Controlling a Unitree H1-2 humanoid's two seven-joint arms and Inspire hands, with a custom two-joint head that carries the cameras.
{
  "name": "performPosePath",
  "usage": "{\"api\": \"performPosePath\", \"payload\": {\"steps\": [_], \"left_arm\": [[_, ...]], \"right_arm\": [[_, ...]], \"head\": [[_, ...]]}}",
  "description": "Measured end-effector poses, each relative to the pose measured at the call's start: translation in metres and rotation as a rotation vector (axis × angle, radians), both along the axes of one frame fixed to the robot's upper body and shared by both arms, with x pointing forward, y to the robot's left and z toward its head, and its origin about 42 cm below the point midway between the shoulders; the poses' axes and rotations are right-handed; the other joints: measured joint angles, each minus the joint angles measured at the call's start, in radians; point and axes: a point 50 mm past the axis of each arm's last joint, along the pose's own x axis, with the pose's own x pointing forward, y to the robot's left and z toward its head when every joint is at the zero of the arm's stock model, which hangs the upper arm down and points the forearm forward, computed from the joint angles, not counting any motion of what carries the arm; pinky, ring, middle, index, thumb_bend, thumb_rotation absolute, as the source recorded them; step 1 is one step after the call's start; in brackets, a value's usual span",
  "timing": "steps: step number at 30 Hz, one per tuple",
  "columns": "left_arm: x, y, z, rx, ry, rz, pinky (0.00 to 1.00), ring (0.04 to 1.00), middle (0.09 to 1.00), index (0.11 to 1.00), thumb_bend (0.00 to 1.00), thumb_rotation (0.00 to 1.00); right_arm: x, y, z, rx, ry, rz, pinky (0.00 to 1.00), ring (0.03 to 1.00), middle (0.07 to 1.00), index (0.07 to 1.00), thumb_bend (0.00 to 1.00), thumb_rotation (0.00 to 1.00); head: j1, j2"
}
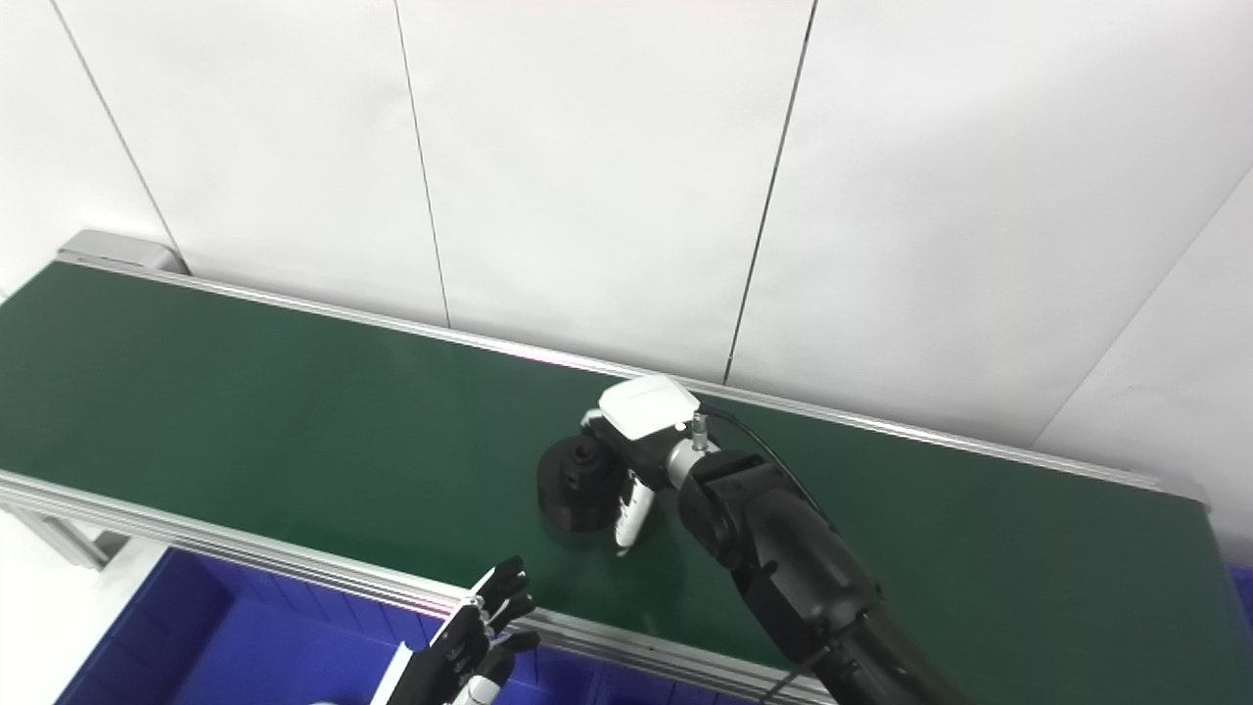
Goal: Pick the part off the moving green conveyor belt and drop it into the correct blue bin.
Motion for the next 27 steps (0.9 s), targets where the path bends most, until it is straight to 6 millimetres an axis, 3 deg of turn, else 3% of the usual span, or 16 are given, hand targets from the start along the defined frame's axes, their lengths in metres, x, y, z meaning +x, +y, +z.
{"api": "performPosePath", "payload": {"steps": [3, 5, 9, 10, 16, 23, 26, 27], "left_arm": [[0.000, 0.000, 0.001, -0.001, -0.001, 0.001, 0.79, 0.894, 0.929, 0.926, 0.38, 0.74], [-0.001, 0.000, 0.001, -0.002, -0.002, 0.002, 0.79, 0.891, 0.925, 0.923, 0.38, 0.74], [-0.001, 0.000, 0.002, -0.002, -0.002, 0.002, 0.80, 0.894, 0.925, 0.926, 0.39, 0.74], [-0.001, 0.000, 0.002, -0.003, -0.002, 0.003, 0.80, 0.896, 0.927, 0.928, 0.39, 0.74], [-0.002, 0.000, 0.002, -0.006, -0.001, 0.002, 0.80, 0.890, 0.928, 0.929, 0.39, 0.72], [-0.002, 0.000, 0.001, -0.016, 0.019, 0.003, 0.80, 0.895, 0.932, 0.929, 0.40, 0.71], [-0.002, 0.000, 0.001, -0.017, 0.021, 0.003, 0.81, 0.898, 0.934, 0.930, 0.40, 0.70], [-0.002, 0.000, 0.001, -0.021, 0.021, 0.004, 0.80, 0.896, 0.933, 0.930, 0.40, 0.70]], "right_arm": [[0.000, 0.000, -0.001, 0.002, 0.005, -0.004, 0.51, 0.648, 0.742, 0.795, 1.00, 0.24], [0.000, -0.001, -0.001, 0.035, 0.011, -0.013, 0.44, 0.550, 0.656, 0.765, 1.00, 0.22], [-0.002, -0.007, -0.006, 0.163, -0.020, -0.033, 0.37, 0.480, 0.622, 0.737, 1.00, 0.21], [-0.004, -0.010, -0.009, 0.199, -0.030, -0.034, 0.38, 0.515, 0.685, 0.757, 0.99, 0.24], [-0.015, -0.016, -0.030, 0.278, -0.054, -0.013, 0.39, 0.540, 0.744, 0.790, 0.99, 0.27], [-0.017, -0.011, -0.031, 0.295, -0.050, -0.005, 0.42, 0.573, 0.791, 0.814, 1.00, 0.28], [-0.018, -0.010, -0.030, 0.292, -0.045, 0.001, 0.36, 0.471, 0.643, 0.777, 1.00, 0.26], [-0.019, -0.009, -0.030, 0.285, -0.040, 0.006, 0.34, 0.431, 0.555, 0.720, 0.91, 0.17]], "head": [[0.003, 0.002], [0.003, 0.002], [0.006, 0.002], [0.006, 0.000], [0.006, 0.000], [0.005, -0.002], [0.005, 0.002], [0.005, 0.002]]}}
